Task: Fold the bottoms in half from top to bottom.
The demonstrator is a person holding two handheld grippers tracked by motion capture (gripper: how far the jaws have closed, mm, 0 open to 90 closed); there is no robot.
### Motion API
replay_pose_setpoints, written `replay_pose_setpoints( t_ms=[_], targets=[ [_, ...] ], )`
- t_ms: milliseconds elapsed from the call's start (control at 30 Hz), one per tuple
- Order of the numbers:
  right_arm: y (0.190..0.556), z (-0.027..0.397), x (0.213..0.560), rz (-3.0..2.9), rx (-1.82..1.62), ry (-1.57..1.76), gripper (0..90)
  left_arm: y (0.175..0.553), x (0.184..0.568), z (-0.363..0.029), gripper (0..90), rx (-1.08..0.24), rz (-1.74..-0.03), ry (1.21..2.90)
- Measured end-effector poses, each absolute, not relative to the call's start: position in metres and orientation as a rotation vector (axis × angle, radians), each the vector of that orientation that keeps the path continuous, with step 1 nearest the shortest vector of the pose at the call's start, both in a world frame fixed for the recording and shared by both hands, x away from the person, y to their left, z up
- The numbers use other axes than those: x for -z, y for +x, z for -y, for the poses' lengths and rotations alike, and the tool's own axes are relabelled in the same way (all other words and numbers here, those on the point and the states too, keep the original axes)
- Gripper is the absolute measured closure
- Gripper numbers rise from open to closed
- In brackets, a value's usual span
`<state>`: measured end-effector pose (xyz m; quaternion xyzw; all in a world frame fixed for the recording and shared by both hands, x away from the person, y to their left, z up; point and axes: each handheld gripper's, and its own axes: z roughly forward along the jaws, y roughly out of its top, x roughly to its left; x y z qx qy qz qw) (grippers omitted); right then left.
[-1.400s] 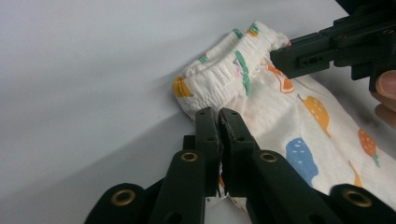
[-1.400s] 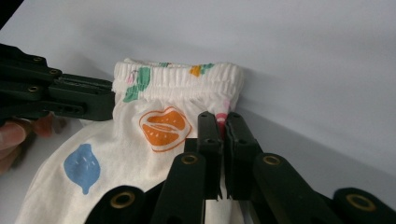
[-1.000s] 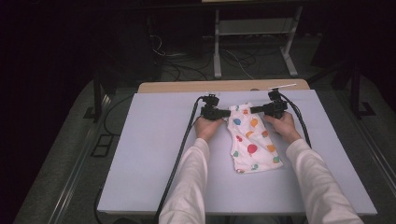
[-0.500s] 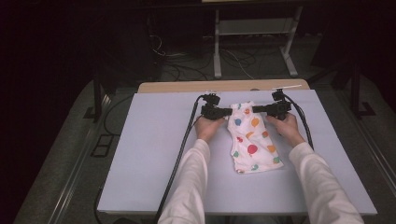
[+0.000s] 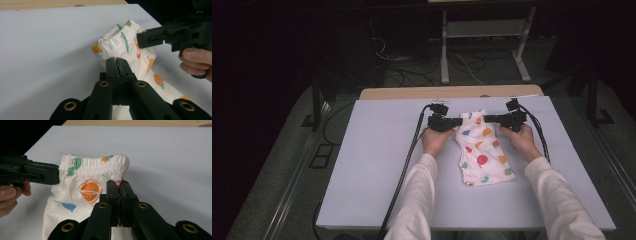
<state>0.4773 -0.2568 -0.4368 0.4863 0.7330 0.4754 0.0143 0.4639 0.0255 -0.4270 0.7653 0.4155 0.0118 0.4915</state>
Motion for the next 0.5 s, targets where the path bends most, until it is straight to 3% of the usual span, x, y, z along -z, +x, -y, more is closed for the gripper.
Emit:
replay_pose_setpoints(
  t_ms=[500],
  targets=[
    [0.453, 0.261, 0.437, -2.258, -1.545, 1.48, 86.4, 0.443, 0.425, -0.026, 88.2, -0.016, -1.001, 1.833]
  ],
)
